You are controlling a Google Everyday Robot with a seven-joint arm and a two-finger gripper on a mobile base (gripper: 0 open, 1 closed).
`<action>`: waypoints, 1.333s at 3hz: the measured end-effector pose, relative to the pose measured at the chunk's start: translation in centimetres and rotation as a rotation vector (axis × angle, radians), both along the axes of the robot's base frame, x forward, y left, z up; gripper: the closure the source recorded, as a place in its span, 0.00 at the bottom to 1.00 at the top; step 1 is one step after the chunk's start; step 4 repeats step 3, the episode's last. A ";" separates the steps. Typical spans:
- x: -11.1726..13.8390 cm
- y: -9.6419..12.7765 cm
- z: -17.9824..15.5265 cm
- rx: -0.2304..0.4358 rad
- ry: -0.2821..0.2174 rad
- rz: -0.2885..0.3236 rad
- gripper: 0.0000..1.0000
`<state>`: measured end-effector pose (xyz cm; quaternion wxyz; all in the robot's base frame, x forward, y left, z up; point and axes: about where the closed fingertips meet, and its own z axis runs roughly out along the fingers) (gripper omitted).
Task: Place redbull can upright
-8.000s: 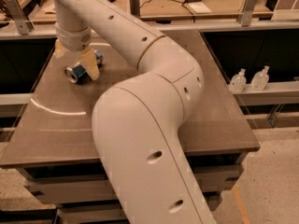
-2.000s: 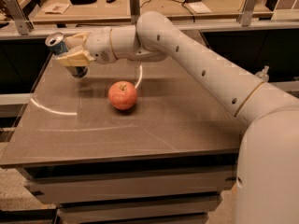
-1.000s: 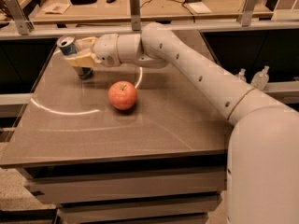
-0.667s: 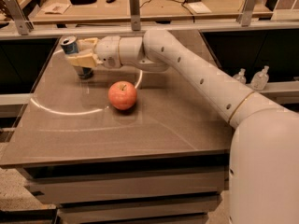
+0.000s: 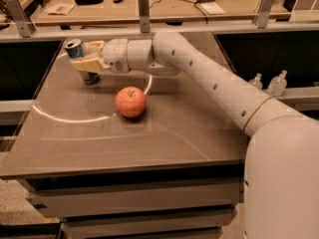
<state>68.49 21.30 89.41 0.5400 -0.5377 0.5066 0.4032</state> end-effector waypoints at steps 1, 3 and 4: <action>0.0 0.0 0.0 0.000 0.000 0.000 0.35; -0.4 0.6 0.9 -0.066 -0.015 -0.002 0.00; -0.4 0.6 0.9 -0.066 -0.015 -0.002 0.00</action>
Offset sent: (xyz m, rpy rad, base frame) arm -0.0033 0.0013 0.0133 -0.0501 -0.0333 -0.0131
